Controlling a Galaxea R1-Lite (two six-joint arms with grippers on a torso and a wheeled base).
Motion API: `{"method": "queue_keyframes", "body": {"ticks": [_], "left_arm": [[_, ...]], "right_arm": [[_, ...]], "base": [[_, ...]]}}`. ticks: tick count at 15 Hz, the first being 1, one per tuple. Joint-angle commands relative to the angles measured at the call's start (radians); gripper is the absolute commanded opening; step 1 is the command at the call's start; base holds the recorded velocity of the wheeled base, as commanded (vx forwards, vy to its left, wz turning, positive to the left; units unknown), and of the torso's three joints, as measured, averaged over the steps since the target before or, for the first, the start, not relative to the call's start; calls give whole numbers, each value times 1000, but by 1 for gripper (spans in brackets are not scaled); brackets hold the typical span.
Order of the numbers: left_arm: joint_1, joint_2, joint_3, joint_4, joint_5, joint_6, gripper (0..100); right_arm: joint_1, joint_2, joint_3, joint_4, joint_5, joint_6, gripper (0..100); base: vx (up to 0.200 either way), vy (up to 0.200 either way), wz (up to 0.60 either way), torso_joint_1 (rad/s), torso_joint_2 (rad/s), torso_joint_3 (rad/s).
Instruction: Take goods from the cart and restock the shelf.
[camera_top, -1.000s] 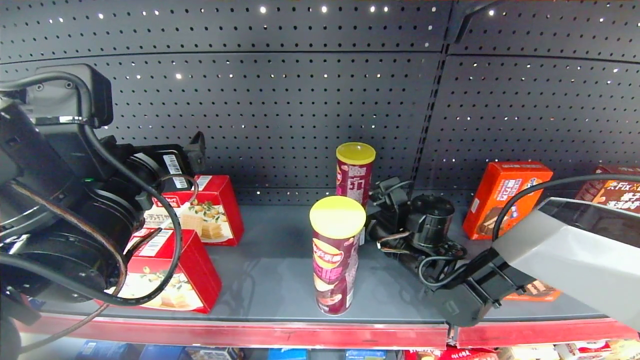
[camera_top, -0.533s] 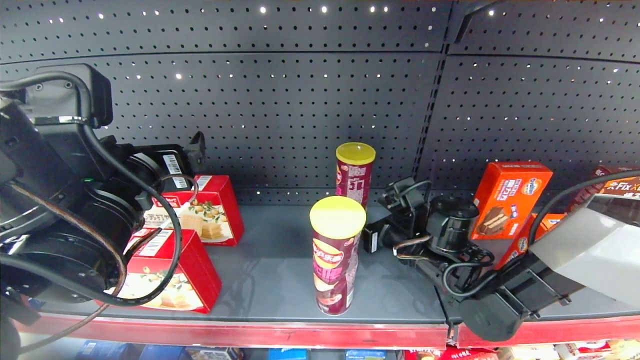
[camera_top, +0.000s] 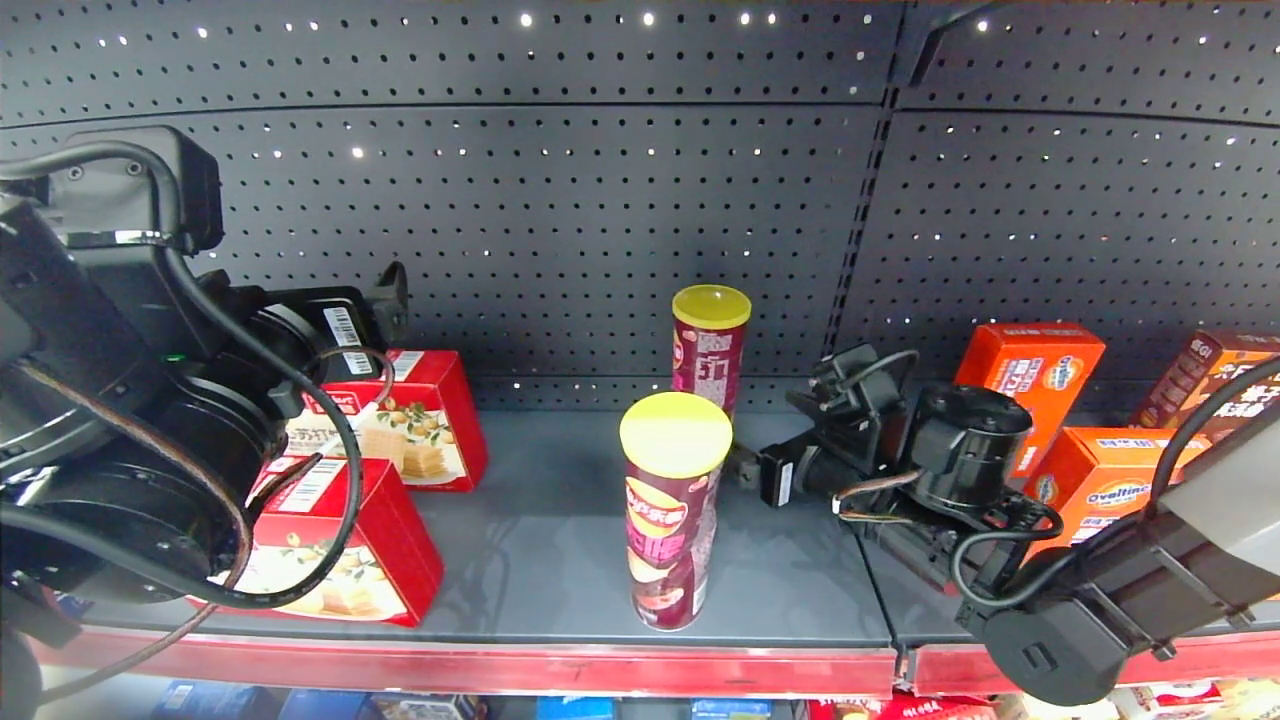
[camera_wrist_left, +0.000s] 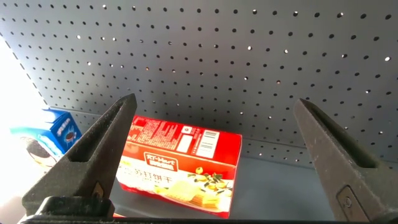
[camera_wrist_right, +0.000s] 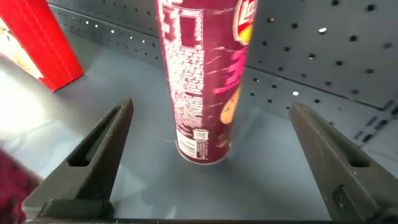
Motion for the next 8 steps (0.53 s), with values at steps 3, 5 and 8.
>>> {"method": "queue_keyframes", "body": {"ticks": [3,5,8], "left_arm": [[0,1,0,0,0,0,100],[0,1,-2,0,0,0,100],[0,1,-2,0,0,0,100]], "right_arm": [[-34,-23,33,-4,-1,-1,100],[-61,-19,35,-2,-1,-3,100],[-90,-10,44,-2,-1,-6,100]], "base": [[0,0,0,0,0,0],[0,0,0,0,0,0],[0,0,0,0,0,0]]}}
